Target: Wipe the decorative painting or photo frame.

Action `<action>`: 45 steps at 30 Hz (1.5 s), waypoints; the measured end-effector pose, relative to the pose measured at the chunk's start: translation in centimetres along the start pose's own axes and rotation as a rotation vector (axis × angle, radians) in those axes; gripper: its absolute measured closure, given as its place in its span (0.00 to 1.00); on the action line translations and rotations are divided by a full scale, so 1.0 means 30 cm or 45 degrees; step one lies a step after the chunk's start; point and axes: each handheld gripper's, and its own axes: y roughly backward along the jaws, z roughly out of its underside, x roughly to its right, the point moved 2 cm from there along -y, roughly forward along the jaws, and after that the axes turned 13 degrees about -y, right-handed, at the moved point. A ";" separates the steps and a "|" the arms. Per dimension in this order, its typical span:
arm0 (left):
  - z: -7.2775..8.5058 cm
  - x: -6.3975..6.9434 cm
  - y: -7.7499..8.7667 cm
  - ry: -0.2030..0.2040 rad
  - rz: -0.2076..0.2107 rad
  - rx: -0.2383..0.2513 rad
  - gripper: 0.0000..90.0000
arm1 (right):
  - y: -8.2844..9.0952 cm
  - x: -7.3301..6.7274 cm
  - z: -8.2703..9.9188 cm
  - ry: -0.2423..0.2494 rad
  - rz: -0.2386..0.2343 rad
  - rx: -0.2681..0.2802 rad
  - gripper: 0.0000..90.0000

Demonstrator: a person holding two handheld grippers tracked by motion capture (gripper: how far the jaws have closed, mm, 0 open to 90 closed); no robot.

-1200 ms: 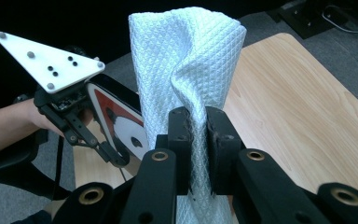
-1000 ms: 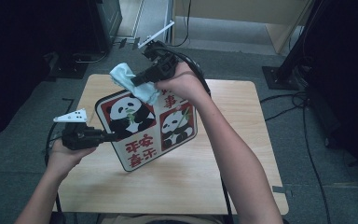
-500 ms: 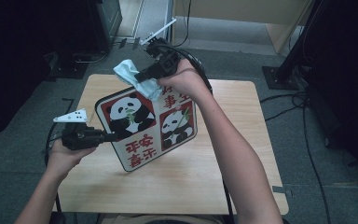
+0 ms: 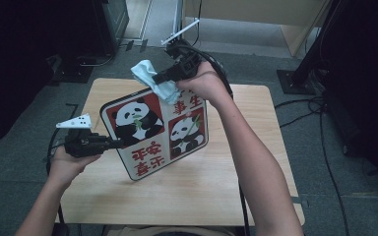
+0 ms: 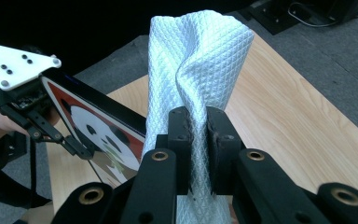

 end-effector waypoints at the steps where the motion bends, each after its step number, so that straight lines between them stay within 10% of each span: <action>1: 0.000 -0.001 0.000 -0.001 0.000 0.000 0.87 | 0.004 0.003 0.001 -0.002 0.003 -0.001 0.92; 25: 0.002 0.000 0.001 0.003 -0.001 0.004 0.87 | 0.083 0.103 0.031 -0.075 0.066 0.037 0.92; 45: 0.002 -0.001 0.001 -0.002 0.006 0.004 0.88 | 0.128 0.195 0.051 -0.102 0.009 0.081 0.92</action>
